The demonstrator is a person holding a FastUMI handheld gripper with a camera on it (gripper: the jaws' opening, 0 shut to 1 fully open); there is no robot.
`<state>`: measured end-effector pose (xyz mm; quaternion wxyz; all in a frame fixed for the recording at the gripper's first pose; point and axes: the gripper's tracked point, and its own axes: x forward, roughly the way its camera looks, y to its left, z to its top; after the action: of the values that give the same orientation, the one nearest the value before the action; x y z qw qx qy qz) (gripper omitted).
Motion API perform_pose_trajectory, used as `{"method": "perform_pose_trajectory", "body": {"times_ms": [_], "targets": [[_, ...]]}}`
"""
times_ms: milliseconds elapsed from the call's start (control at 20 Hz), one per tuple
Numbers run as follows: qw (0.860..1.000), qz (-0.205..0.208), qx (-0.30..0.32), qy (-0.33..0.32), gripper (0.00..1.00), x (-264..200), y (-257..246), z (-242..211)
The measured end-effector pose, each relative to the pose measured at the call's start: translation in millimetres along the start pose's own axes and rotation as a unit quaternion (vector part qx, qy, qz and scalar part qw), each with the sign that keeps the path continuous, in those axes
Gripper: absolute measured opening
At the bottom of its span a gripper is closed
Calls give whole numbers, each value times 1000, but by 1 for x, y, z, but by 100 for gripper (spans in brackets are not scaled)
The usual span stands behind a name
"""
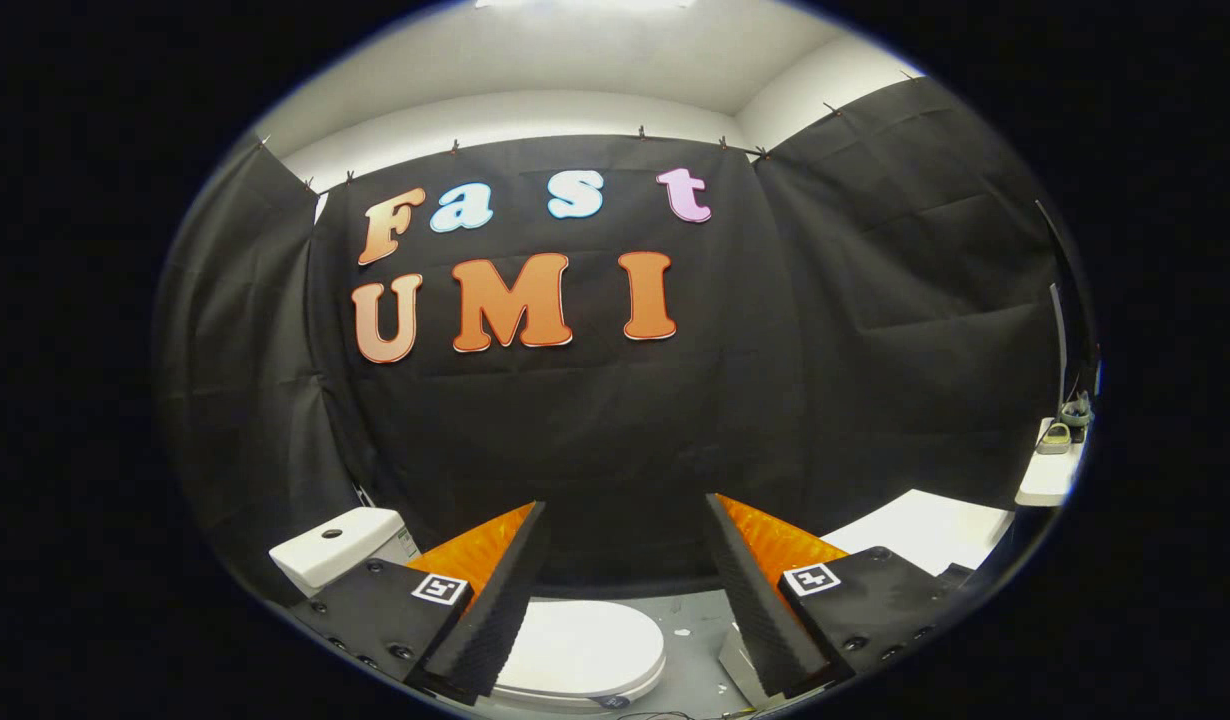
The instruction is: Open the toilet lid.
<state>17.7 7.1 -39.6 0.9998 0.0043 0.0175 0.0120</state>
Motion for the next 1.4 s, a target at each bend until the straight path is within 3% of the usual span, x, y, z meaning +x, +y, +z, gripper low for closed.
{"method": "perform_pose_trajectory", "body": {"times_ms": [300, 650, 850, 1050, 1400], "targets": [[998, 25, 32, 55, 99, 22, -2, -80], [983, 52, 133, 112, 99, 38, -11, -188], [958, 41, 231, 166, 99, 42, -28, -276], [931, 29, 286, 227, 99, 41, -32, -356], [881, 7, 359, 308, 99, 36, -31, -448]]}}
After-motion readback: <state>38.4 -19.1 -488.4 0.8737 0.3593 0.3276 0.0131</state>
